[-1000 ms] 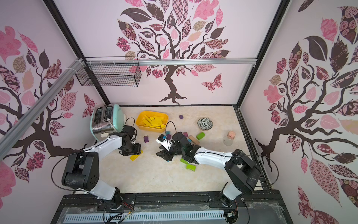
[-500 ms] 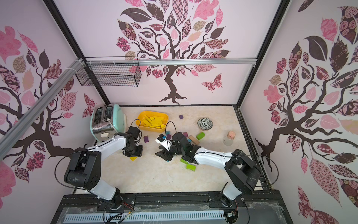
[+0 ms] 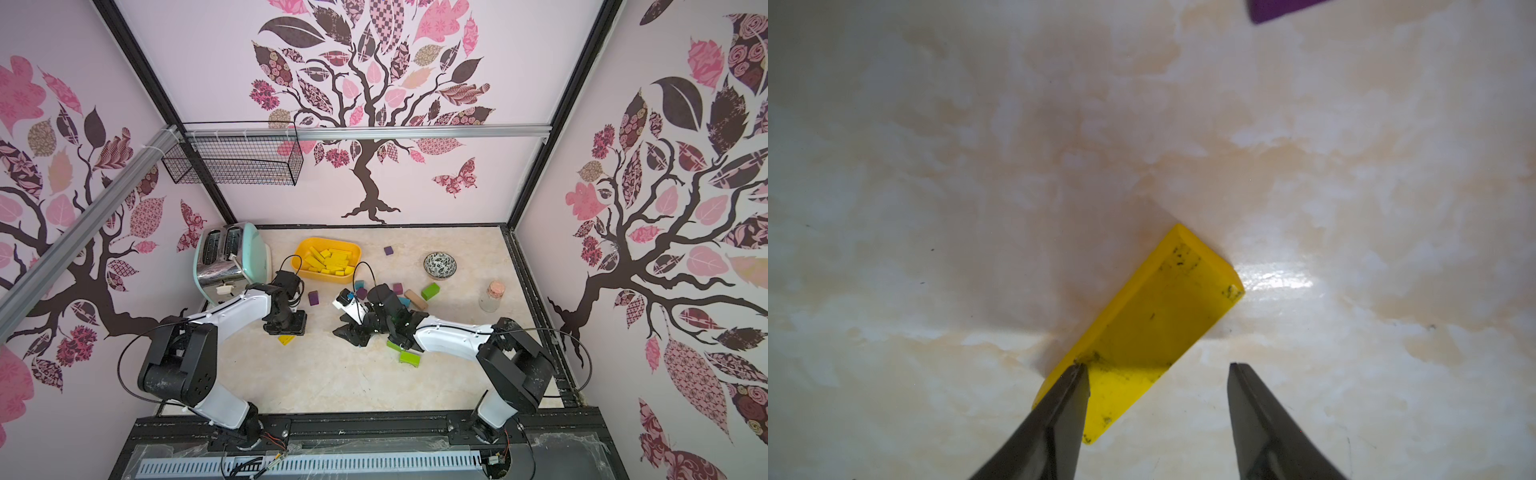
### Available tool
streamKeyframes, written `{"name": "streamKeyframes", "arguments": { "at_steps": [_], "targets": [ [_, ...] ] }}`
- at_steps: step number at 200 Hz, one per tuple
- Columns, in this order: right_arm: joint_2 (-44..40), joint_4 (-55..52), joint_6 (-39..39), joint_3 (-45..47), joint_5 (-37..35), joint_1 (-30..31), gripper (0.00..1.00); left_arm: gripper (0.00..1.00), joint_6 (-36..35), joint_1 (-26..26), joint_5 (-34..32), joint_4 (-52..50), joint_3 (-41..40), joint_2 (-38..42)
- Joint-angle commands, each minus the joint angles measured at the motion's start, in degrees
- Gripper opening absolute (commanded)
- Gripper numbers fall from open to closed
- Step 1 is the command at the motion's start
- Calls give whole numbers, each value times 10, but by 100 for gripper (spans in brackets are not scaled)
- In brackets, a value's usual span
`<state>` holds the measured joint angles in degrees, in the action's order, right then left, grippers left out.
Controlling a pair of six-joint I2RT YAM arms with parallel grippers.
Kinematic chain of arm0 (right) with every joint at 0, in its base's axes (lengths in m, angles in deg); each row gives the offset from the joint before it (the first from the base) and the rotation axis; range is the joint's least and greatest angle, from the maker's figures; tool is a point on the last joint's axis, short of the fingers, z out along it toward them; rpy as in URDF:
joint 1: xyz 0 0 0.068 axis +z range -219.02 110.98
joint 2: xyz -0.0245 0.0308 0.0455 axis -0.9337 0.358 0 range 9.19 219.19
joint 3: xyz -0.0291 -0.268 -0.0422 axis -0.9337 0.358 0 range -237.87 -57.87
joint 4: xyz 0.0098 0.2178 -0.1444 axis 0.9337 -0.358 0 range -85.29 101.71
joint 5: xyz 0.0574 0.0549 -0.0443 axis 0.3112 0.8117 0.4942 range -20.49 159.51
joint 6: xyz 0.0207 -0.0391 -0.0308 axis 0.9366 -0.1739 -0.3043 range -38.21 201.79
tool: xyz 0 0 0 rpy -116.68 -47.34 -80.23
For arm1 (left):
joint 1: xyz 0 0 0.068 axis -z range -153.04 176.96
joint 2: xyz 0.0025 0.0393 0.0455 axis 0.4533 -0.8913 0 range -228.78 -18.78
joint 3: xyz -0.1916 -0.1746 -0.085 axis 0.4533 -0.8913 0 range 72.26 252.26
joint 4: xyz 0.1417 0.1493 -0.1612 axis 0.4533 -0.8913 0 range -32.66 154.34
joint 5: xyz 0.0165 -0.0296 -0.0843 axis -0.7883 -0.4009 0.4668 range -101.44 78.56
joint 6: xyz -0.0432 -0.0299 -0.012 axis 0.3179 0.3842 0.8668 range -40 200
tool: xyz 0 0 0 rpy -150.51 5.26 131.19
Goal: Pick out the yellow building blocks
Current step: Pick up the building block from the center of the board.
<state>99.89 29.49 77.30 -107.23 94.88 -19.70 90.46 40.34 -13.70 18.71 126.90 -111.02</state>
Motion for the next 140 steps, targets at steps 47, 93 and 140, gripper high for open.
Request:
{"name": "streamKeyframes", "arguments": {
  "at_steps": [47, 93, 140],
  "targets": [
    [10, -10, -10, -20, 3, 2, 52, 60, -13, -21, -5, -6, 21, -29],
    [9, -11, -4, -24, 10, 3, 52, 53, -10, -20, 5, -8, 20, -31],
    [20, -20, -2, -38, 13, 2, 52, 45, -10, -15, 22, -9, 20, -37]
  ]
}}
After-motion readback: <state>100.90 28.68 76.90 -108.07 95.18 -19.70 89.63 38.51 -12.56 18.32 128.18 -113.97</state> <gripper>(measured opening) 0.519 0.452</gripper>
